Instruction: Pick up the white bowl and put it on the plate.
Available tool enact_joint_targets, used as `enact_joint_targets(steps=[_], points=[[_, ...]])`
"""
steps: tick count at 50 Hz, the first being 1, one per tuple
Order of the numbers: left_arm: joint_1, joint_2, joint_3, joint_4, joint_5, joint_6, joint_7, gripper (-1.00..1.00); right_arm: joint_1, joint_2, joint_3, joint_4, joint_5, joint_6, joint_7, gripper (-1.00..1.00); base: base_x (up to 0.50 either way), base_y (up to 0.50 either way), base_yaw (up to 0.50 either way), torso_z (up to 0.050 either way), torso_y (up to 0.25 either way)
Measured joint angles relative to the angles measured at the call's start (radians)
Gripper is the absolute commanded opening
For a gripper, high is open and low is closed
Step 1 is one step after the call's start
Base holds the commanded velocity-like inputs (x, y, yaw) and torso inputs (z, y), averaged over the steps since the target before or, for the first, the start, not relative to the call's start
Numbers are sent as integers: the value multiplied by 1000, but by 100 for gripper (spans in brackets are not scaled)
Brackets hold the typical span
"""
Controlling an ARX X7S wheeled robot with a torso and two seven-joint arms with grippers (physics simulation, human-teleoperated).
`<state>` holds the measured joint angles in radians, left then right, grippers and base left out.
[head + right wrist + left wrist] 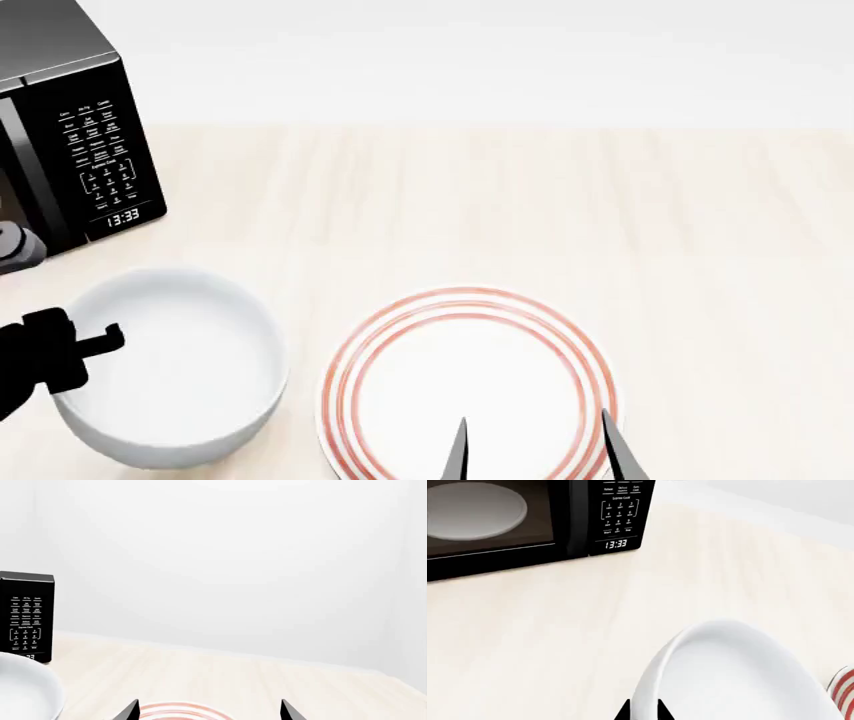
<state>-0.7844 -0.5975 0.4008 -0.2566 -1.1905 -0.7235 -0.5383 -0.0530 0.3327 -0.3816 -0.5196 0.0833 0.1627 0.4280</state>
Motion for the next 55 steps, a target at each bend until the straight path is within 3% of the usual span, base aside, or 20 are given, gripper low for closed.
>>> enact_joint_targets(steps=[25,55], points=[[-128,117,13,18,-60,-54,-53,-100,-1,6,-7,6,3,-7,6,100,0,0,0,0,1],[-334,367,142,-294,51,-7,82,-100,1,14,-11,14,11,-17,13,100,0,0,0,0,0]])
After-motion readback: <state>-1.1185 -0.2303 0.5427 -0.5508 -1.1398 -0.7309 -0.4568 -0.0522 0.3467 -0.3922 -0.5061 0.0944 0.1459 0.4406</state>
